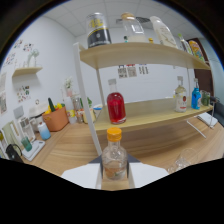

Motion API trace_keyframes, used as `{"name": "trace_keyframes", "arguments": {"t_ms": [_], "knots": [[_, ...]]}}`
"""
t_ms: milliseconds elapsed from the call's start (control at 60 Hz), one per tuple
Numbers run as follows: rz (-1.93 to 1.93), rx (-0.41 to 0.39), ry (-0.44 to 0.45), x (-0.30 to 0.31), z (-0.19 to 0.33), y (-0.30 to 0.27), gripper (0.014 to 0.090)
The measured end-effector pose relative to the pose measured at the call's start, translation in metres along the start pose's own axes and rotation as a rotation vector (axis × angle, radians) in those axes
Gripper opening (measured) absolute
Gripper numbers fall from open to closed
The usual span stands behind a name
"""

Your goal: Make me a cup of Mount Fuji.

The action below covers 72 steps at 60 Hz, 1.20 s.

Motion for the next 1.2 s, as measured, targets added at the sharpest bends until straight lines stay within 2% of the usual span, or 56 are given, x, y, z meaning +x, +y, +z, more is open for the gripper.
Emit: {"name": "trace_keyframes", "arguments": {"t_ms": [217, 367, 533, 917, 933, 1000, 1033, 1050, 1117, 1133, 1200], "knots": [[-0.113, -0.155, 0.001, -0.023, 0.027, 0.069, 0.0357], [-0.126, -0.22, -0.015, -0.031, 0.032, 0.09, 0.0359], [-0.132, -0.282, 0.008, -0.03, 0.035, 0.104, 0.0361], [-0.161, -0.336, 0.011, -0.03, 0.027, 0.119, 0.0375], [-0.164, -0.341, 0.009, -0.03, 0.026, 0.121, 0.0383], [-0.169, -0.365, -0.007, -0.033, 0.021, 0.126, 0.0508], [-0.163, -0.378, -0.025, -0.036, 0.018, 0.128, 0.0544], [-0.16, -0.38, -0.036, -0.038, 0.016, 0.128, 0.0642], [-0.148, -0.378, -0.055, -0.04, 0.008, 0.123, 0.0843], [-0.144, -0.371, -0.056, -0.04, 0.006, 0.12, 0.0866], [-0.133, -0.337, -0.051, -0.036, -0.007, 0.103, 0.0851]]}}
